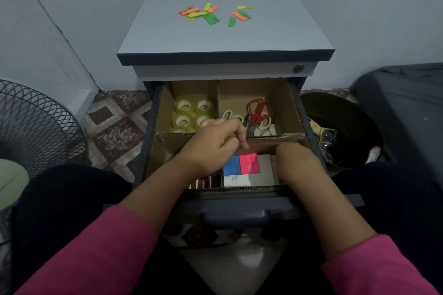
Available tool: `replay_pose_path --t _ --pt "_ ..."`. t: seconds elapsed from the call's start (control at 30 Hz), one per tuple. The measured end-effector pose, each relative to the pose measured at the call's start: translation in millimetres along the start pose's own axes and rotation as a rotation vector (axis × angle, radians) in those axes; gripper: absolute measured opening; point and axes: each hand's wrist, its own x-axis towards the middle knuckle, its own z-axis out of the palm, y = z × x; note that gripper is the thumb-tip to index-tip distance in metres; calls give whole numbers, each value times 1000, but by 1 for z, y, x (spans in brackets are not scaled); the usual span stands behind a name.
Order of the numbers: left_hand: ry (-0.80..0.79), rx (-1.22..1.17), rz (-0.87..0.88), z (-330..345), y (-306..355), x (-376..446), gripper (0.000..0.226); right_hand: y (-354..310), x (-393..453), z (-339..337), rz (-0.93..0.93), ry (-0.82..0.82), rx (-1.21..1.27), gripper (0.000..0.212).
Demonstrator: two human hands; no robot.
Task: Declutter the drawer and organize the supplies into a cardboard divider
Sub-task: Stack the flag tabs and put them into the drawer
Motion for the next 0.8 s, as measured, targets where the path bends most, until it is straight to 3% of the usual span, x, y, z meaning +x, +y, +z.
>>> replay_pose_path --t 0.2,0.8 --pt "-11 55 3 0 -1 0 19 3 -9 -3 -12 122 -4 24" --pt "-56 -22 -1 -1 0 -2 21 2 4 7 -19 62 87 20"
